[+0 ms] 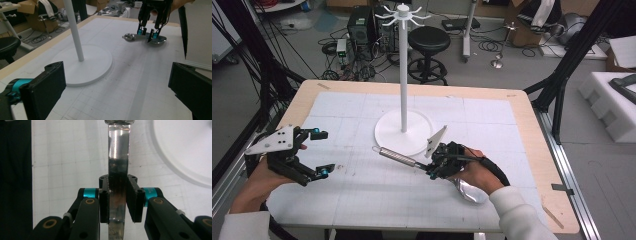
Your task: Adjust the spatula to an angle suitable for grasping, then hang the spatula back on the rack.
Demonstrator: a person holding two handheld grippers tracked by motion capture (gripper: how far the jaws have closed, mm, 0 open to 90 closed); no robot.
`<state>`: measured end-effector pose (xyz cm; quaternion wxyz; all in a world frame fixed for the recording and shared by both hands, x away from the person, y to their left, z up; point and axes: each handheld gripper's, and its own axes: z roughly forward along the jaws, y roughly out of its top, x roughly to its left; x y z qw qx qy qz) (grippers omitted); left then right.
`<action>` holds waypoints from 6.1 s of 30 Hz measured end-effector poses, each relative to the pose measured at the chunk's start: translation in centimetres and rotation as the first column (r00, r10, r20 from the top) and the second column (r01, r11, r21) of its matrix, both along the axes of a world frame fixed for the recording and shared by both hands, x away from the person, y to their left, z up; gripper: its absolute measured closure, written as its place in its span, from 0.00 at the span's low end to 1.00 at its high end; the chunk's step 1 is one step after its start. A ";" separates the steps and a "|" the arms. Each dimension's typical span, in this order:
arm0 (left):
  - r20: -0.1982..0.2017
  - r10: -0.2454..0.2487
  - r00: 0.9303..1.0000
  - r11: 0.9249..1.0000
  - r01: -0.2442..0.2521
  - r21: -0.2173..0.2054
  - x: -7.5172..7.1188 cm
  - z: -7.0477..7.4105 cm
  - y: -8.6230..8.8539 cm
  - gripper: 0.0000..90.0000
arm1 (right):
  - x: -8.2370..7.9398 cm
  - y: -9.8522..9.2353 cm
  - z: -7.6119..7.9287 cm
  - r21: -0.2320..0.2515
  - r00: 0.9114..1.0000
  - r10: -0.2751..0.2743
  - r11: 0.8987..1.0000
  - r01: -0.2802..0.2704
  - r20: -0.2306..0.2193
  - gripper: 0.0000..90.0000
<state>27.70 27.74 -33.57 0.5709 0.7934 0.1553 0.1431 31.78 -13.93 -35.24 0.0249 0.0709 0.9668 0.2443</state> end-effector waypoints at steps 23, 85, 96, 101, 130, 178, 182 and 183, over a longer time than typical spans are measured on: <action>-0.007 0.009 1.000 1.000 -0.009 -0.009 0.1 -0.1 -0.1 0.02 | -1.2 -2.3 4.5 0.355 0.989 -0.110 0.932 0.069 0.096 0.83; -0.061 -0.046 0.997 0.999 0.046 0.009 2.7 4.8 -5.2 0.02 | -2.2 -2.1 7.5 0.639 0.930 -0.330 0.753 0.158 0.160 0.83; -0.031 -0.078 0.996 0.997 0.078 -0.009 3.0 8.6 -7.4 0.02 | -1.9 -1.6 7.3 0.630 0.937 -0.319 0.760 0.161 0.146 0.83; -0.014 -0.095 0.995 0.995 0.095 -0.012 3.3 10.4 -8.7 0.02 | -1.7 -1.6 7.4 0.635 0.937 -0.319 0.756 0.160 0.143 0.83; -0.016 -0.046 0.999 0.999 0.046 -0.028 5.8 14.7 -14.0 0.11 | 0.8 -0.5 8.9 0.632 0.946 -0.290 0.763 0.138 0.144 0.83; -0.093 -0.049 0.994 0.998 0.047 -0.029 6.0 16.7 -16.9 0.82 | 0.5 0.8 8.9 0.609 0.926 -0.333 0.776 0.163 0.176 0.83; -0.087 -0.049 0.995 0.999 0.048 -0.020 5.9 16.9 -17.0 0.82 | 0.6 0.9 9.0 0.617 0.930 -0.328 0.770 0.161 0.167 0.83; -0.086 -0.053 0.995 0.998 0.051 -0.021 6.0 16.9 -17.0 0.82 | 0.7 0.9 9.0 0.619 0.932 -0.323 0.769 0.160 0.162 0.82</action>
